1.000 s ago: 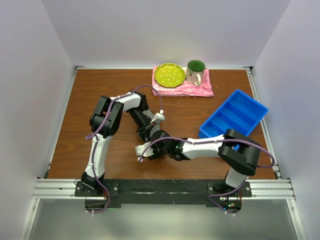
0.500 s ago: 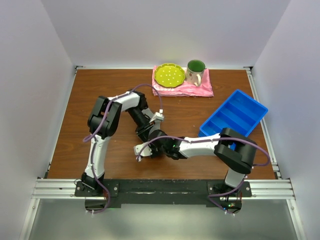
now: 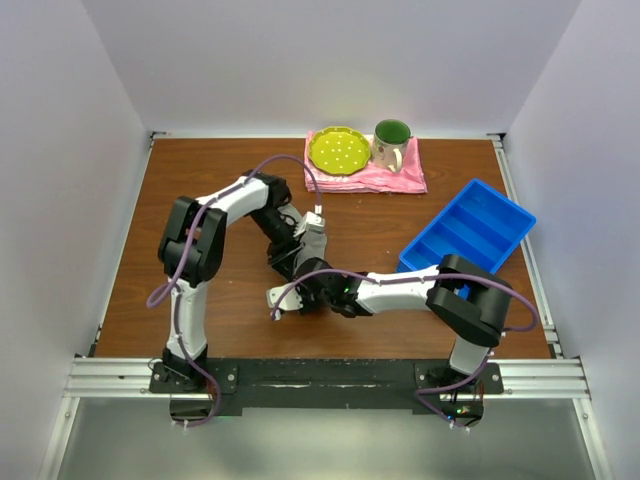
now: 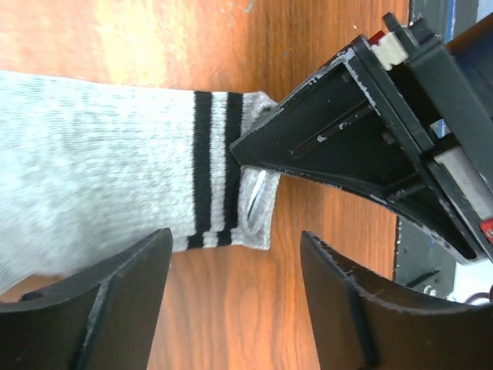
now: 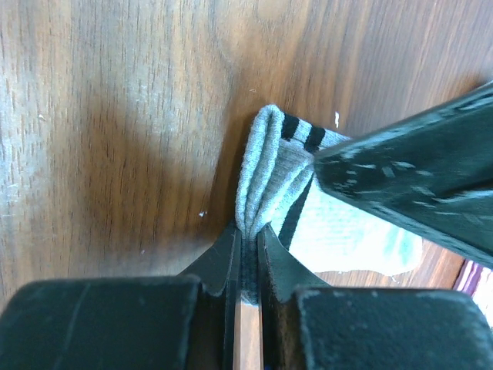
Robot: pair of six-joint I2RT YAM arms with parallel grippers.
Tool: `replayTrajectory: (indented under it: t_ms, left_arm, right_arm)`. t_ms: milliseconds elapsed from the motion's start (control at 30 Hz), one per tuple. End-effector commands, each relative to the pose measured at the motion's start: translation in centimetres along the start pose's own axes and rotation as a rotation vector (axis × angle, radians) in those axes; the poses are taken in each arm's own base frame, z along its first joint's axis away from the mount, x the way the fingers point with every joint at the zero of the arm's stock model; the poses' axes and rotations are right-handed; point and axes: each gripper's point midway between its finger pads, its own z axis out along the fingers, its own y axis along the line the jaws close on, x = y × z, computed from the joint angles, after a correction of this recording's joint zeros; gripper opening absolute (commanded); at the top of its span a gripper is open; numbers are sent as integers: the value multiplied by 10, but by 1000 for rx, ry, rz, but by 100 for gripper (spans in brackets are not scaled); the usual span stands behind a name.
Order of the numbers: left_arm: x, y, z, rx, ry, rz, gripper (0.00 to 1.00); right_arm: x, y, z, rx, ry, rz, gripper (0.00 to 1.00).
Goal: Roll the socks
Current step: Roll the sock at the center of the board.
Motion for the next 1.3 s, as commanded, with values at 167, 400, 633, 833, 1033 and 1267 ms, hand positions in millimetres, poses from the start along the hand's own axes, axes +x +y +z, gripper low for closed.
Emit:
replayTrajectory:
  t_ms: [167, 400, 633, 833, 1033, 1267]
  left_arm:
    - [-25, 6, -52, -150, -156, 94, 100]
    - [-29, -3, -100, -235, -324, 210, 100]
    - [-15, -17, -117, -360, -356, 370, 100]
    - [13, -22, -112, -428, -357, 450, 99]
    - [32, -14, -96, -472, -306, 516, 98]
    - [42, -7, -92, -531, -268, 550, 97]
  right_arm:
    - [-8, -6, -5, -7, -33, 38, 0]
    - [-10, -7, -5, -29, -39, 56, 0]
    - [-16, -17, -11, -108, -70, 124, 0]
    - [-20, -33, -19, -251, -136, 245, 0]
    - [-15, -32, -13, -434, -140, 325, 0]
    - [-11, -14, -2, -549, -117, 367, 0]
